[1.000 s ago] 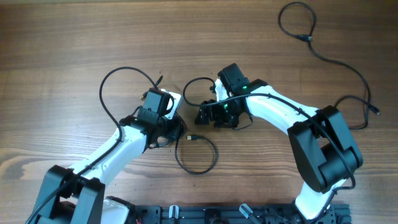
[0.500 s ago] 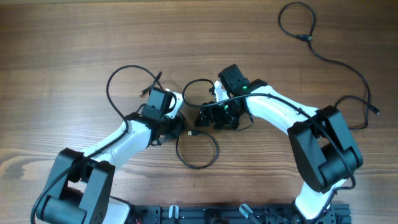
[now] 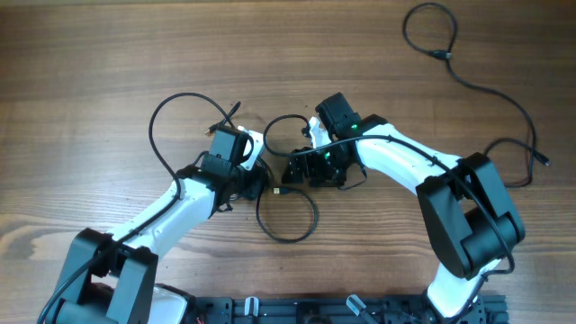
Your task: Untangle cables
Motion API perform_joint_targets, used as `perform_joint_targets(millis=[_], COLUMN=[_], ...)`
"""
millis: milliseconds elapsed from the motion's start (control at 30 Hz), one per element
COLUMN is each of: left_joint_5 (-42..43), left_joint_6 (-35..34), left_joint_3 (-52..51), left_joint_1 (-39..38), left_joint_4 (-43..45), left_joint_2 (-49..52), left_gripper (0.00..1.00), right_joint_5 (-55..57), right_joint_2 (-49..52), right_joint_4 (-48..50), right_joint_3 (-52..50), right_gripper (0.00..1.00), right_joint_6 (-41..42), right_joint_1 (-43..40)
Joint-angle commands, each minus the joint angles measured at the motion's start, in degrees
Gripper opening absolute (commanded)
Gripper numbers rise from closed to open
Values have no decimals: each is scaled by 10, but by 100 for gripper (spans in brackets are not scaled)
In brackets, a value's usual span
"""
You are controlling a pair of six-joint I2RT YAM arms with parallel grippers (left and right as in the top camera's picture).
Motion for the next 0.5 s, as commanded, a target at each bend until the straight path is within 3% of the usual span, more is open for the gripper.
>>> perform_joint_targets(millis=[0,133,367,433,467], left_joint_5=[-2,-2,-3,-3,-3], left_joint_6=[1,1,-18,-19,-18], left_joint_3=[-4,-5,-5,-5,-5], left_joint_1=[0,0,0,0,0], left_joint_4=[5,23,61,61,61], left_joint_2=[-6,17,17,17,17], left_gripper=[48,47,17,20,30], right_joint_5=[-11,-10,-9,-9,-9], right_joint_2=[-14,-14,-14,-14,-14], right_joint_4=[-1,-1,0,-1,-1], right_joint_3=[6,6,6,6,6], right_gripper=[79,79,79,79,80], right_joint_6=[-14,-14,-28,-38,-38], right_joint_1=[-2,-2,-2,-2,-2])
